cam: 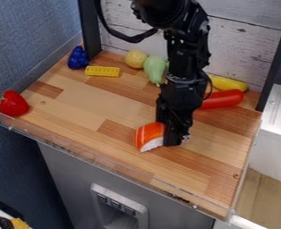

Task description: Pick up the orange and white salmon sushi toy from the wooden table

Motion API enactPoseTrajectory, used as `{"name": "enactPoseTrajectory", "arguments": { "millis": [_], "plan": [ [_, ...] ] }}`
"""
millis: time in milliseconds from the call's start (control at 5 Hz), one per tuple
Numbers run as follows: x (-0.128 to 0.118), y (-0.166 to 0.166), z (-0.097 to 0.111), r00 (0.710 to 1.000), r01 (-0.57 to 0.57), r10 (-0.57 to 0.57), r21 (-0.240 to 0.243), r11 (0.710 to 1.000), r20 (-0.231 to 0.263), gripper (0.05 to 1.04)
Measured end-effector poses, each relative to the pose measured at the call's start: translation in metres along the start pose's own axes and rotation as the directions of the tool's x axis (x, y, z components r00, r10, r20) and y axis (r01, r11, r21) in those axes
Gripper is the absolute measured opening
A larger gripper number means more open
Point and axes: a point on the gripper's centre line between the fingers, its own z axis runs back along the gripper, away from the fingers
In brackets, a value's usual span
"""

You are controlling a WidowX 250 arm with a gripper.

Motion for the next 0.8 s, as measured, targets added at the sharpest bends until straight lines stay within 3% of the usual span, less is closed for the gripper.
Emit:
{"name": "enactPoseTrajectory", "arguments": {
  "millis": [200,400,600,800],
  "plan": [
    [-0.002,-0.003,0.000,0.997,-0.079,0.079,-0.007,0.997,-0.001,0.526],
    [-0.008,-0.009,0.010,0.972,-0.234,0.233,-0.030,0.972,-0.033,0.526],
    [-0.004,-0.009,0.049,0.907,-0.421,0.420,-0.039,0.906,-0.019,0.526],
    [-0.007,-0.009,0.085,0.785,-0.620,0.620,-0.056,0.783,-0.018,0.526]
  ]
}}
